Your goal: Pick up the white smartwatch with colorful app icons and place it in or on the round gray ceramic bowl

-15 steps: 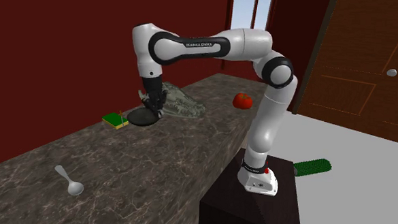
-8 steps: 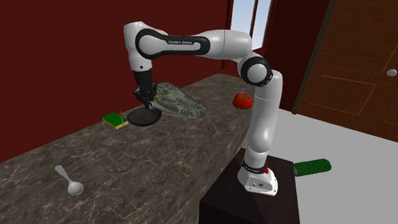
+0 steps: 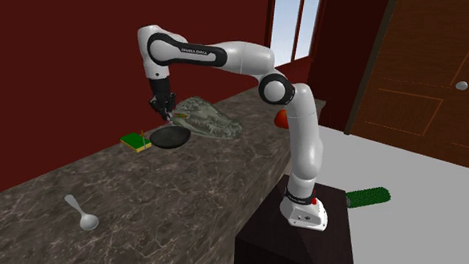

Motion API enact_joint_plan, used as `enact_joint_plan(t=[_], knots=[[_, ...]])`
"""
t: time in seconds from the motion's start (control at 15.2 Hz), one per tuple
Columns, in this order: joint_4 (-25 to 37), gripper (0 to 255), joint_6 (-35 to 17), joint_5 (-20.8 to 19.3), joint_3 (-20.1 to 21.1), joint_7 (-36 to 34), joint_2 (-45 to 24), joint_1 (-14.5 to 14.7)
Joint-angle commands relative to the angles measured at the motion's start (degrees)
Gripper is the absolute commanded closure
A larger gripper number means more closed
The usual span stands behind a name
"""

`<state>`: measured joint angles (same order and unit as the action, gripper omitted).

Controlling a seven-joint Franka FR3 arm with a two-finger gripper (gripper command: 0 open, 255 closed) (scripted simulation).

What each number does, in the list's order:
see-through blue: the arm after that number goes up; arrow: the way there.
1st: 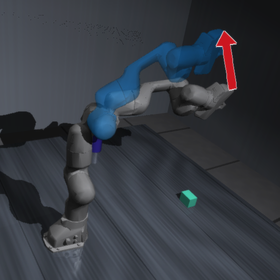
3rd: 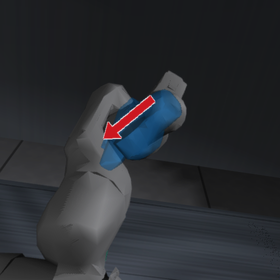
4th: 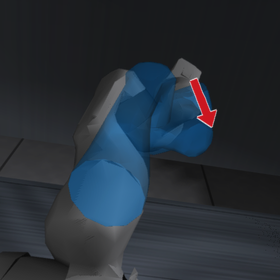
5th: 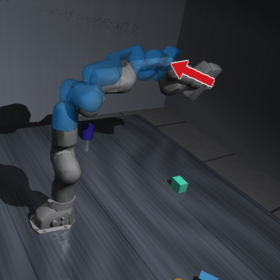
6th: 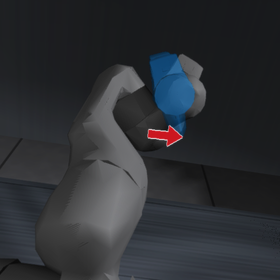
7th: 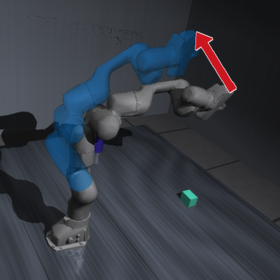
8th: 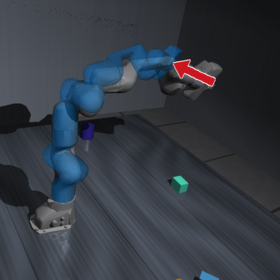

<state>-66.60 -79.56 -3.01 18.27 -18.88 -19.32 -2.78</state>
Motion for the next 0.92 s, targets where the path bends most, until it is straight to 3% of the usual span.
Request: enact_joint_plan(t=[0.0, 0.73, 0.86], knots=[[-0.74, 255, -1.05, -0.08, -0.16, 0.45, -0.31, -0.29], [-13.88, 255, -11.49, 0.72, -0.34, 1.04, 2.45, -1.45], [-13.90, 255, -11.49, 0.72, -0.34, 1.05, 2.46, -1.45]])
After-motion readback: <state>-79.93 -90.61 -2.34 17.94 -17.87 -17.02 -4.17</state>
